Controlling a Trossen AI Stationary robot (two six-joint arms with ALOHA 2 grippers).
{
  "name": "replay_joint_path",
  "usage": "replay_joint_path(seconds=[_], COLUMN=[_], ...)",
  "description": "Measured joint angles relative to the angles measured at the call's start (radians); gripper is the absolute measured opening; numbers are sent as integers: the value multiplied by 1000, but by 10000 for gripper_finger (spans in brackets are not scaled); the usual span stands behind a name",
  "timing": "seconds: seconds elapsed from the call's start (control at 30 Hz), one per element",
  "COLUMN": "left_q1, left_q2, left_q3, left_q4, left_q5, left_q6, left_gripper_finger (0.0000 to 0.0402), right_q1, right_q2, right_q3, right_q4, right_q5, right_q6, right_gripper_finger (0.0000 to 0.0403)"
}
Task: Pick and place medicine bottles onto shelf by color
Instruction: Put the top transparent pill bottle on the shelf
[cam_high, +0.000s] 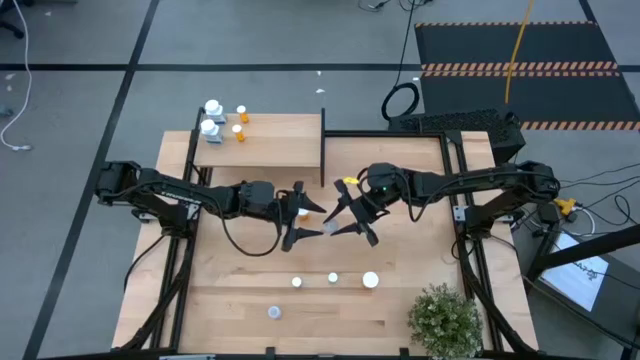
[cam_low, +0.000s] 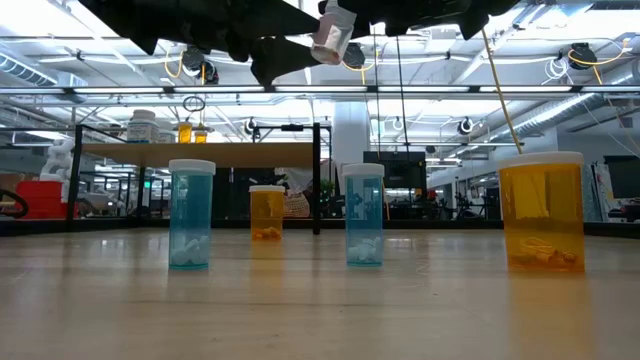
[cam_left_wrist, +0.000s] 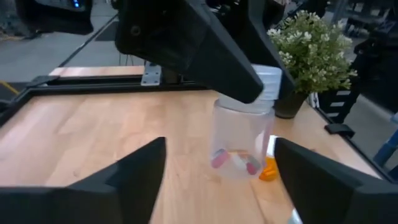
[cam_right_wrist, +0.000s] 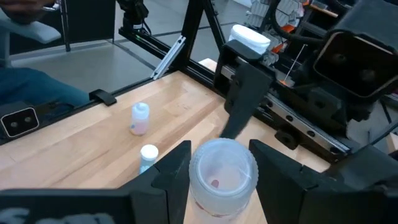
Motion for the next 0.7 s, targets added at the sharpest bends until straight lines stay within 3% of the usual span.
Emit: replay_joint_path(seconds=[0.13, 0.23, 0.7], left_q1=[0, 0, 15], left_q2=[0, 20, 65], left_q3=[0, 0, 0], left_q4=[-2, 13, 84], left_q5=[1, 1, 91], left_q6=[-38, -43, -51], left_gripper_finger=[236, 221, 281], right_q1=[0, 0, 0], right_q2=[0, 0, 0], right_q3=[0, 0, 0], right_q4=[0, 0, -14], right_q5=[31, 32, 29], right_q6=[-8, -19, -30], right_gripper_finger=[148, 148, 148])
